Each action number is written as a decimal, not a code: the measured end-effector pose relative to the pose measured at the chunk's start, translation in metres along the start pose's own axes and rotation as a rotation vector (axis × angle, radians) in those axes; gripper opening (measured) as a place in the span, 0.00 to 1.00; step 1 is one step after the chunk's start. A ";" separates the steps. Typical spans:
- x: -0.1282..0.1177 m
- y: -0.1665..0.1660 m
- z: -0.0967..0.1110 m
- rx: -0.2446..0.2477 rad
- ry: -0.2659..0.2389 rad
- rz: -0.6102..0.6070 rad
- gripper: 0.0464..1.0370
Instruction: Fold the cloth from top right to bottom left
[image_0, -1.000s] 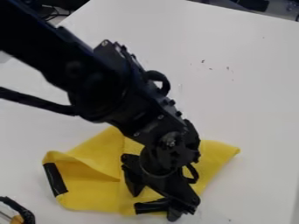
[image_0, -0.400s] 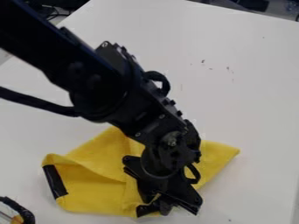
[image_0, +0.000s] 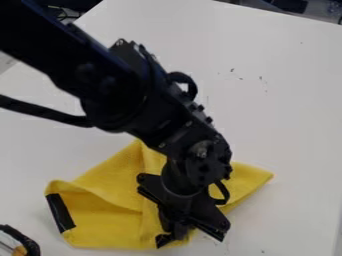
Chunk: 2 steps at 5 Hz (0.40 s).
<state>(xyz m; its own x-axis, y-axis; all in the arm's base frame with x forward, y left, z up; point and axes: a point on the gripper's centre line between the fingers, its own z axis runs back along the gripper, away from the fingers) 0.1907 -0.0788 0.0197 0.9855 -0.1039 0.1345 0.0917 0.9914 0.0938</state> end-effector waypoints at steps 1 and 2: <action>0.013 0.004 0.030 0.035 0.014 -0.001 0.02; 0.032 0.010 0.052 0.058 -0.004 -0.023 0.02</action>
<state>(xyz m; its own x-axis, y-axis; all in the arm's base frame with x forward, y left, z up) 0.2156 -0.0760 0.0763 0.9825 -0.1272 0.1357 0.1059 0.9823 0.1544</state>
